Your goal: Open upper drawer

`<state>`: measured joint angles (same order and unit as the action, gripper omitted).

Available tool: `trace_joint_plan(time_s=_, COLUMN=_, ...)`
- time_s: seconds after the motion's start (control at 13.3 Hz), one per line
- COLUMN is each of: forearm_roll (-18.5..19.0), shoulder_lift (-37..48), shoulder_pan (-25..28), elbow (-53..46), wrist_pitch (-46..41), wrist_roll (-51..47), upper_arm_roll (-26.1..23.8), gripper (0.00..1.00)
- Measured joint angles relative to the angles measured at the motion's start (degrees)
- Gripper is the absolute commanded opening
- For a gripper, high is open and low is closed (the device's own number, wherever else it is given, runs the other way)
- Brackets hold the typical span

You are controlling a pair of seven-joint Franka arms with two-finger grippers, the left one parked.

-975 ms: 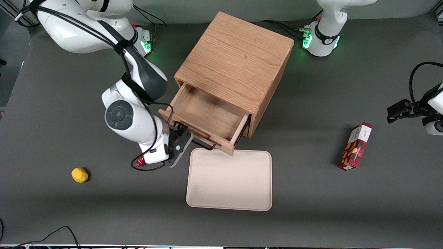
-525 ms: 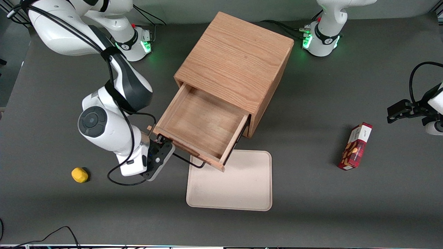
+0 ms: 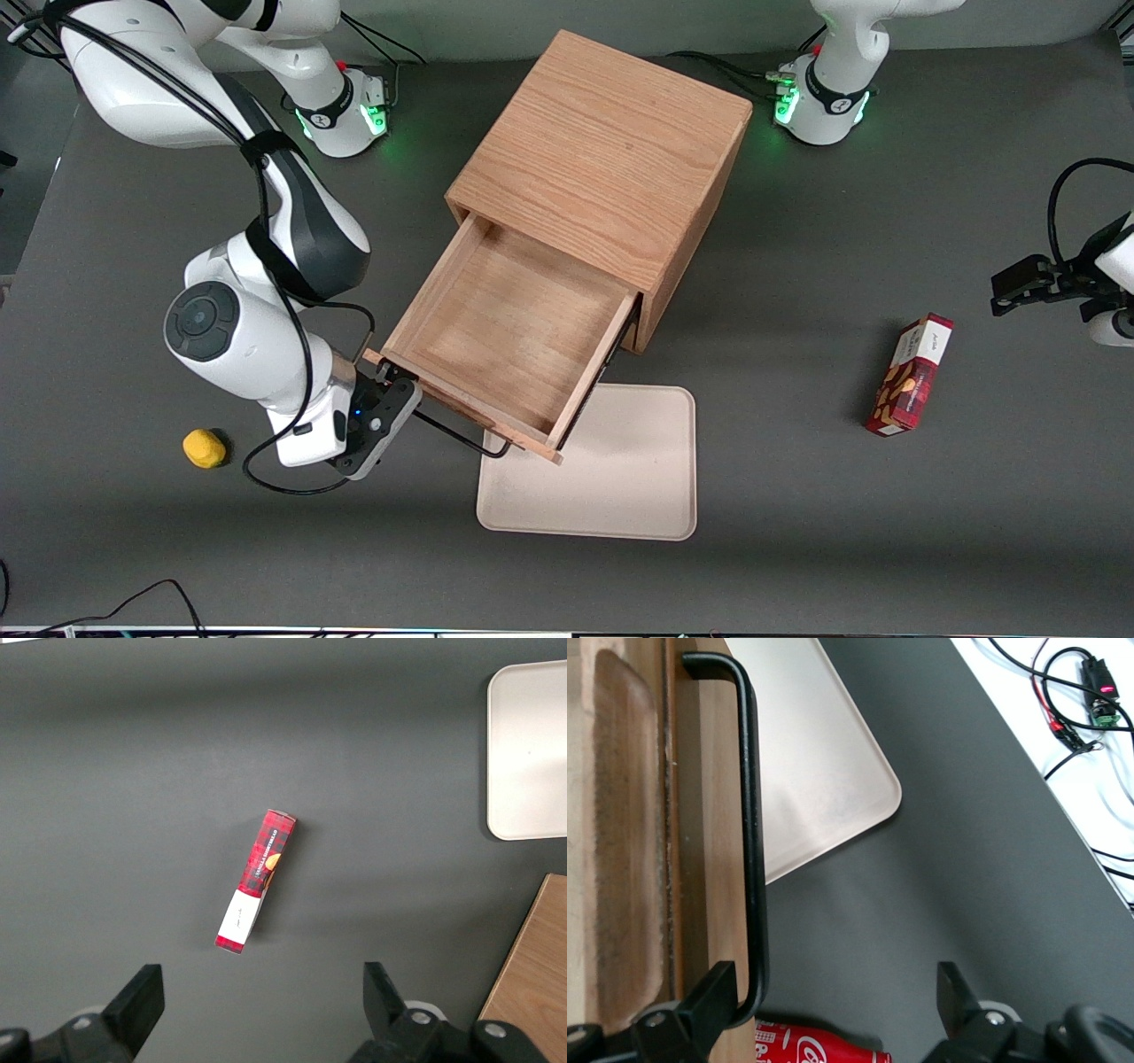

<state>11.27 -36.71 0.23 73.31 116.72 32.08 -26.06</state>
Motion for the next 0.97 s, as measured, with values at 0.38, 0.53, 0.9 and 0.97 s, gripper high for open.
trace_joint_plan(time_s=0.38, forearm_roll=-0.48, shoulder_lift=1.05, shoulder_pan=-1.12, elbow=-1.67, wrist_pitch=2.59, wrist_roll=-1.88, upper_arm_roll=0.78, gripper=1.0)
trace_joint_plan(time_s=0.53, forearm_roll=-2.61, shoulder_lift=3.67, shoulder_pan=-1.96, elbow=-1.96, wrist_pitch=2.54, wrist_roll=-2.43, upper_arm_roll=1.45, gripper=1.0)
trace_joint_plan(time_s=0.9, forearm_roll=-14.68, shoulder_lift=21.47, shoulder_pan=-6.68, elbow=9.29, wrist_pitch=-7.91, wrist_roll=-10.01, upper_arm_roll=9.42, gripper=1.0)
trace_joint_plan(time_s=0.97, forearm_roll=-14.83, shoulder_lift=25.35, shoulder_pan=-7.99, elbow=12.08, wrist_pitch=-11.5, wrist_roll=-15.44, upper_arm_roll=10.29, gripper=1.0)
